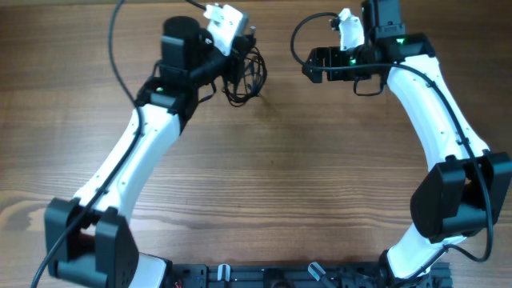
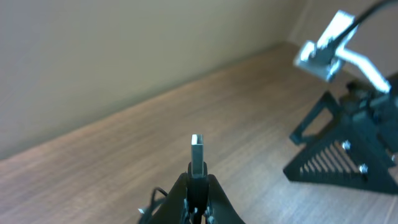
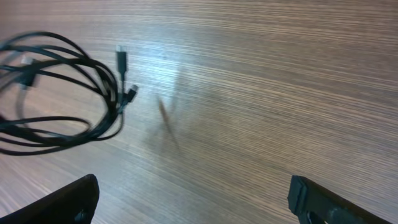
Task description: Untangle cables
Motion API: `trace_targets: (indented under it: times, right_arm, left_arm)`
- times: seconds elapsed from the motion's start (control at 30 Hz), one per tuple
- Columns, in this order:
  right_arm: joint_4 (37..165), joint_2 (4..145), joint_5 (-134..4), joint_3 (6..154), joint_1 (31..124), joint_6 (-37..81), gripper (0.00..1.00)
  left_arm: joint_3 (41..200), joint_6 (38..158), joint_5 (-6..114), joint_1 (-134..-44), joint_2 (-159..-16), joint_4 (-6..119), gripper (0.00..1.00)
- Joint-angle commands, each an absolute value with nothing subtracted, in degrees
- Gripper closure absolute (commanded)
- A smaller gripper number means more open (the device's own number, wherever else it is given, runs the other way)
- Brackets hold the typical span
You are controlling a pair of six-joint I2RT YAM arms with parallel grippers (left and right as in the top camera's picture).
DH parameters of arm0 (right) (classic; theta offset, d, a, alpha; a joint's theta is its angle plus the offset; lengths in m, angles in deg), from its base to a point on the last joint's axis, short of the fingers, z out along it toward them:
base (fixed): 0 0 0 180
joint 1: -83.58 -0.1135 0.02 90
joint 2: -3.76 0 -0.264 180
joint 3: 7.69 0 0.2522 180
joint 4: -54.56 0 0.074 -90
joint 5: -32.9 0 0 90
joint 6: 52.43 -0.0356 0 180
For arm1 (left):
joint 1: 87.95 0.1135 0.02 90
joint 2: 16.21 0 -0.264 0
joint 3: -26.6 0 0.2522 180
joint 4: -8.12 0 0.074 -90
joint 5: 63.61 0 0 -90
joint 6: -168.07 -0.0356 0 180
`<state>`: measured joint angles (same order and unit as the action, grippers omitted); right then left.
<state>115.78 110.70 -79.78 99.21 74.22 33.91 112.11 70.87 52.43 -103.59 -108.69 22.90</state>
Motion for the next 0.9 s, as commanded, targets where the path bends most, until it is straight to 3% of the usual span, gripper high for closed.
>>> trace_targets:
  times: [0.0,0.07,0.23,0.3,0.47,0.87]
  right_arm:
    - [115.08,112.16,-86.21,98.93,73.67,37.19,0.0]
    - [114.64,112.21,-89.48,98.93,73.67,38.39,0.0]
    - [116.65,112.21,-107.45,98.21,73.67,57.08,0.0]
    - [115.63,112.21,-108.72,96.7,73.67,58.48,0.0]
    - [112.76,112.21,-107.39,91.91,73.61,57.54,0.0]
    - [95.85,112.21,-88.85,80.41,64.19,39.74,0.0]
  left_arm:
    - [112.46,72.4,52.52,-102.23,-107.23,22.72,0.93]
    - [112.46,72.55,52.52,-102.23,-107.1,22.68,0.93]
    - [112.5,72.6,52.54,-102.23,-107.06,21.85,0.92]
    - [112.5,73.27,52.52,-102.23,-107.06,21.26,0.92]
    - [112.5,74.08,52.52,-102.23,-107.06,21.41,0.92]
    - [119.59,76.03,54.9,-102.34,-105.66,23.51,0.92]
